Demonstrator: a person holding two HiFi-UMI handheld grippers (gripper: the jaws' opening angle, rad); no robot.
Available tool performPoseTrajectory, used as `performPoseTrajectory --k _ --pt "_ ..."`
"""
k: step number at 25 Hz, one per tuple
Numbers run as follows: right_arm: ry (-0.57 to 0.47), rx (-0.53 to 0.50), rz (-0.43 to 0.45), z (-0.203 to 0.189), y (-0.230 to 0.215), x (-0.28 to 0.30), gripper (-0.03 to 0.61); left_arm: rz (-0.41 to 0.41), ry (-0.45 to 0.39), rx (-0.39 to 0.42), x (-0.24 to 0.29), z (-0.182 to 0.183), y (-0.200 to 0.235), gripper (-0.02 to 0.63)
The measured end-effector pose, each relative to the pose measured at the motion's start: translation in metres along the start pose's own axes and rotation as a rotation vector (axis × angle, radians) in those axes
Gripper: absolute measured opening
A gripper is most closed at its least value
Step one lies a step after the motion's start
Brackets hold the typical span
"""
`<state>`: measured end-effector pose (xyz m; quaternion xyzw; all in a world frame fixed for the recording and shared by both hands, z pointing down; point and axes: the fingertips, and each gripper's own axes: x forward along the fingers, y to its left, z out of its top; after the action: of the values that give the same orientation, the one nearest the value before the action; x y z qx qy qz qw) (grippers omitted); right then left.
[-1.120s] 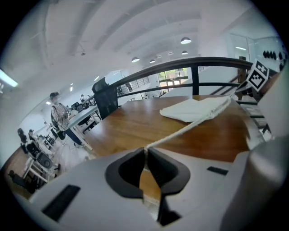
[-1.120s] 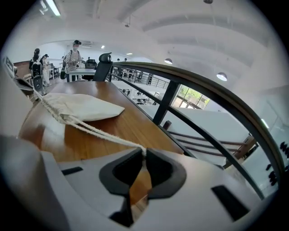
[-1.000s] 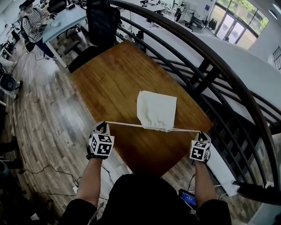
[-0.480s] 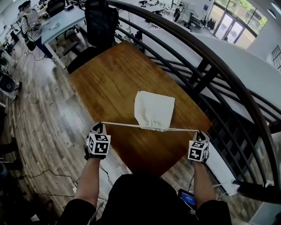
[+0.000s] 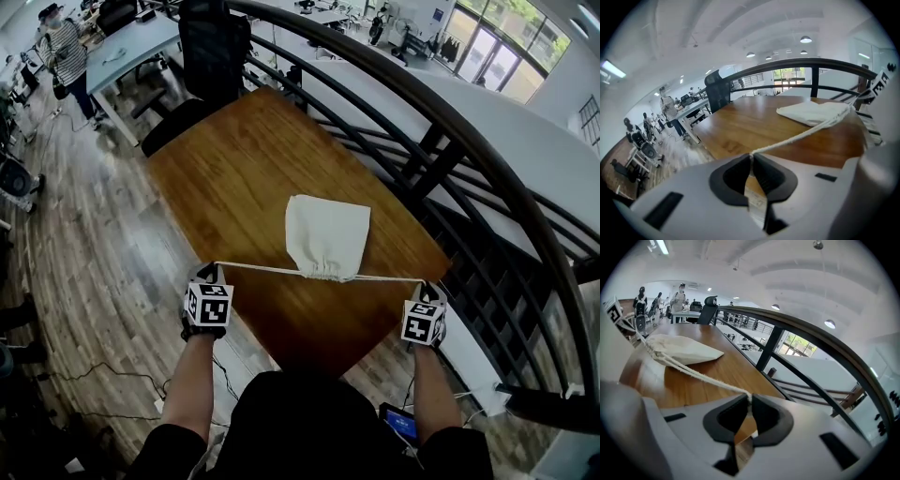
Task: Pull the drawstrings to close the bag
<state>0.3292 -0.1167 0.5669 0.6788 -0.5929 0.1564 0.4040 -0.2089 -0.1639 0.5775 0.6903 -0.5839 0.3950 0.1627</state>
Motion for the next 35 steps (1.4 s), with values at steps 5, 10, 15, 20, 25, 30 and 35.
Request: performPoseTrajectory --k 5,10,15,20,25,30,35 --pt "-0.009 -0.027 -0.008 0.007 -0.002 -0.001 0.026 -0.007 -0.018 -0.007 -0.004 0.004 -0.008 0.034" --pt "0.025 0.058 0.046 0.004 0.004 0.002 0.026 -0.043 0.0 -0.027 -0.007 0.0 -0.023 0.035" --pt "0.114 0.074 0.18 -0.031 0.057 -0.001 0.026 -0.126 0.044 0.008 -0.008 -0.023 -0.061 0.035" --pt "0.157 -0.007 0.269 -0.054 0.109 -0.019 0.026 -0.22 0.073 0.04 -0.016 -0.044 -0.103 0.035" --pt "0.143 -0.086 0.349 -0.049 0.153 -0.037 0.026 -0.285 0.057 0.086 -0.027 -0.046 -0.14 0.035" --pt "0.135 -0.097 0.404 -0.052 0.183 -0.05 0.034 -0.385 0.051 0.121 -0.035 -0.047 -0.185 0.041" --pt "0.132 -0.048 0.465 -0.058 0.201 -0.058 0.197 -0.492 0.05 0.142 -0.047 -0.052 -0.215 0.201"
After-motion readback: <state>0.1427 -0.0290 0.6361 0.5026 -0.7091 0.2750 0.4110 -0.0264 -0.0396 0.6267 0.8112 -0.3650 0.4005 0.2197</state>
